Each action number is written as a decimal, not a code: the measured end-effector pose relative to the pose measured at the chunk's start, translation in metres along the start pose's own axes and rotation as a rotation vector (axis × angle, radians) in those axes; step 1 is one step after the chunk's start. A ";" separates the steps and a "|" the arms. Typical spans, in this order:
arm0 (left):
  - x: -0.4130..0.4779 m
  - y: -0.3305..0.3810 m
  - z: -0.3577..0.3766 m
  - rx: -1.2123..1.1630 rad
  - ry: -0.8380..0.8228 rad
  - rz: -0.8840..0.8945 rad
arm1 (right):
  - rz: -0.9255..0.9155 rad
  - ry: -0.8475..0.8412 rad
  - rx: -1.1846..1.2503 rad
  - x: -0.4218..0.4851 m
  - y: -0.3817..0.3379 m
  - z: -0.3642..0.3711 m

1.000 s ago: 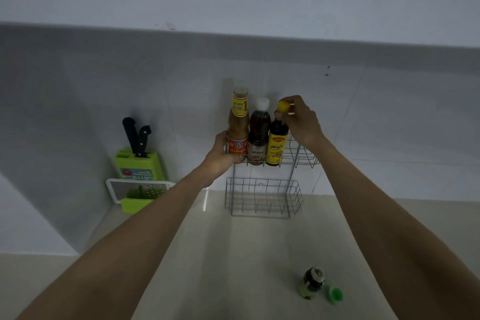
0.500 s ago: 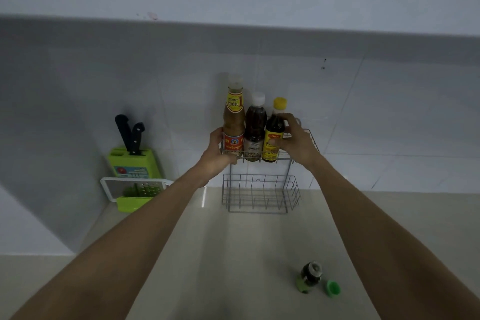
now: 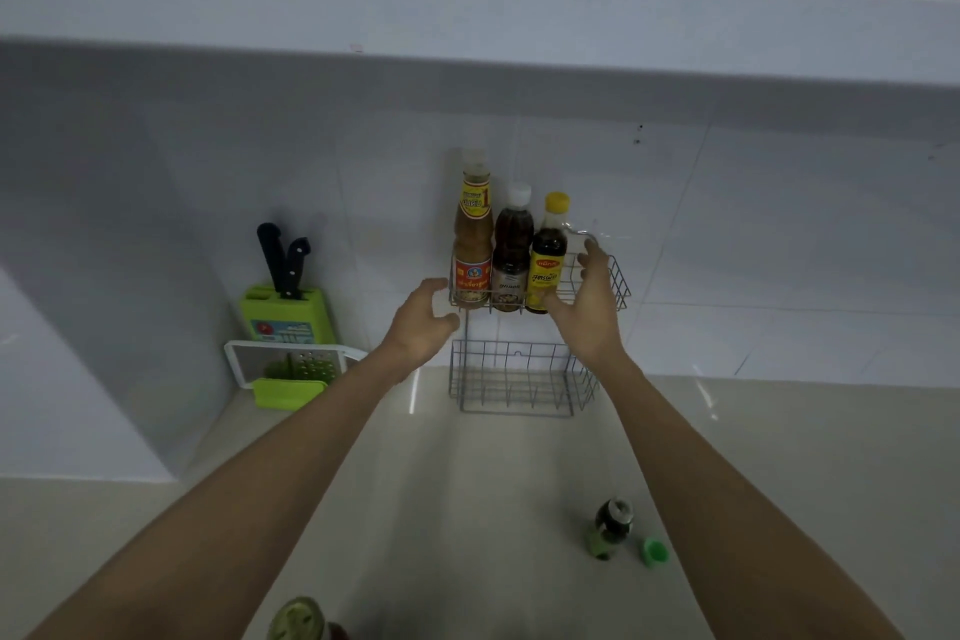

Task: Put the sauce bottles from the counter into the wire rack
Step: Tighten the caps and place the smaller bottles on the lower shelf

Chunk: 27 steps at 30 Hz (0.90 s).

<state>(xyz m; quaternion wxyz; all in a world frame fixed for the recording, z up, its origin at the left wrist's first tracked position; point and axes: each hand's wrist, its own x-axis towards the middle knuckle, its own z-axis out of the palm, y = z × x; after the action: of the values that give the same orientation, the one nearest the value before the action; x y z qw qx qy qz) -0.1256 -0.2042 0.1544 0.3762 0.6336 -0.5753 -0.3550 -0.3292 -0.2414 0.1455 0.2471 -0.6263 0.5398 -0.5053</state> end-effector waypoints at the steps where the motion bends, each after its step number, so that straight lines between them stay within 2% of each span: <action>1: -0.007 -0.005 -0.005 0.009 -0.021 0.009 | -0.015 0.016 0.002 -0.011 -0.002 -0.001; 4: -0.037 -0.015 -0.024 -0.053 -0.072 0.043 | -0.056 -0.042 0.003 -0.044 -0.010 -0.002; 7: -0.078 -0.030 -0.044 -0.108 -0.083 0.040 | -0.058 -0.222 -0.018 -0.079 -0.022 0.003; 11: -0.136 -0.068 -0.062 -0.201 0.069 -0.019 | -0.120 -0.522 -0.115 -0.118 -0.034 0.020; 15: -0.199 -0.129 -0.075 -0.268 0.272 -0.177 | -0.178 -0.898 -0.228 -0.168 -0.055 0.050; 18: -0.237 -0.175 -0.070 -0.255 0.272 -0.245 | -0.246 -1.113 -0.306 -0.202 -0.070 0.072; 21: -0.267 -0.206 -0.057 -0.146 0.040 -0.340 | -0.290 -1.162 -0.418 -0.233 -0.081 0.092; 23: -0.281 -0.213 -0.044 -0.074 -0.131 -0.355 | -0.343 -1.111 -0.555 -0.252 -0.085 0.101; 25: -0.288 -0.210 -0.029 -0.067 -0.161 -0.340 | -0.388 -1.021 -0.647 -0.267 -0.086 0.107; 27: -0.289 -0.202 -0.013 -0.095 -0.096 -0.316 | -0.370 -0.955 -0.663 -0.278 -0.085 0.110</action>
<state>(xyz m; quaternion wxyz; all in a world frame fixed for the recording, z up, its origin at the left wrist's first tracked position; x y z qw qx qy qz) -0.0451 0.0953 -0.0135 0.3172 0.6799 -0.4685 -0.4665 -0.1680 0.0155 0.0760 0.1619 -0.9107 0.3800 -0.0083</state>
